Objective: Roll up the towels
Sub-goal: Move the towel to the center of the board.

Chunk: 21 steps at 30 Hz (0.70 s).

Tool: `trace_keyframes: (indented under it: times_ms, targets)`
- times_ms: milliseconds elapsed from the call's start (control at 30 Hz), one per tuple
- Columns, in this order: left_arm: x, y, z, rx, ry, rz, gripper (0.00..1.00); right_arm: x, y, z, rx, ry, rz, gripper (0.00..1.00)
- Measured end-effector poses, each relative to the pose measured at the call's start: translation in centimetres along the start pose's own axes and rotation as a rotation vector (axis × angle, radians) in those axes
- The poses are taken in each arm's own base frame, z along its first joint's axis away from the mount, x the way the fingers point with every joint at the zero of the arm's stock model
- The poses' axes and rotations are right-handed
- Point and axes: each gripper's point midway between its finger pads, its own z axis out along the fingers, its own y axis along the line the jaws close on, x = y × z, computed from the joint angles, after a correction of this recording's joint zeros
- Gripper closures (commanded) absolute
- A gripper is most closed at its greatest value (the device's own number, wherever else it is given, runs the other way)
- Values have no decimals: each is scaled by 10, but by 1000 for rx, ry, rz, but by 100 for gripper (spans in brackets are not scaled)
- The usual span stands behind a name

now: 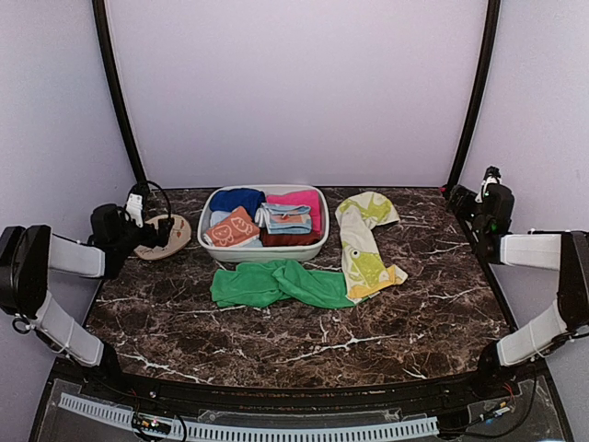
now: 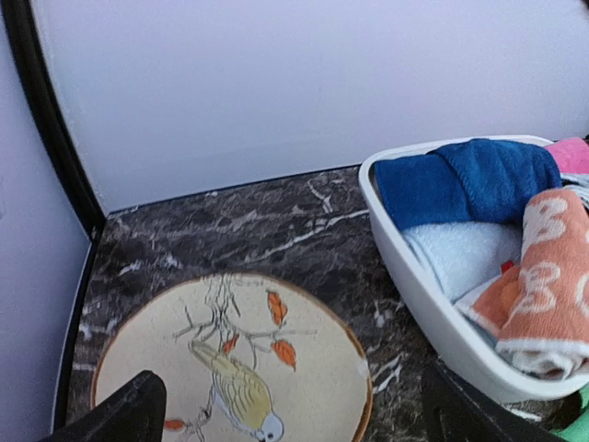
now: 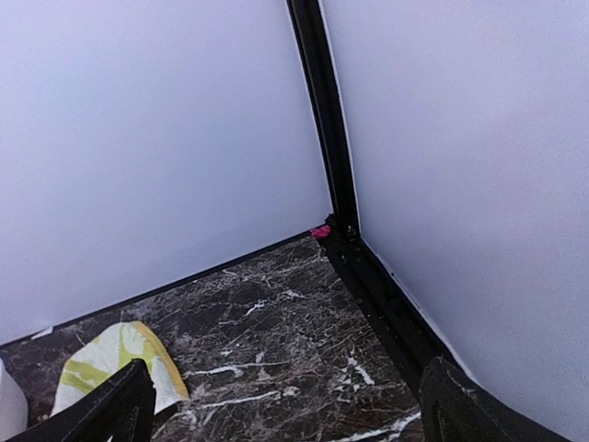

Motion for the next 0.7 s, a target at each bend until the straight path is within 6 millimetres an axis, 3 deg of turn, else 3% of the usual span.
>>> trace_keyframes:
  times_ms: [133, 233, 333, 467, 567, 700]
  targets:
    - [-55, -13, 13, 141, 17, 97, 1, 2, 17, 5, -80, 93, 115, 0]
    - [-62, -39, 3, 292, 68, 171, 1, 26, 46, 7, -181, 212, 114, 0]
    - [-39, -79, -11, 464, 171, 238, 1, 64, 112, 6, -304, 372, 29, 6]
    - [6, -145, -37, 686, 315, 348, 1, 111, 191, -28, -469, 517, -74, 17]
    - [29, -179, -58, 808, 370, 421, 1, 141, 230, -49, -549, 612, -117, 28]
    - [46, -195, -66, 859, 405, 499, 1, 178, 259, -58, -583, 731, -159, 39]
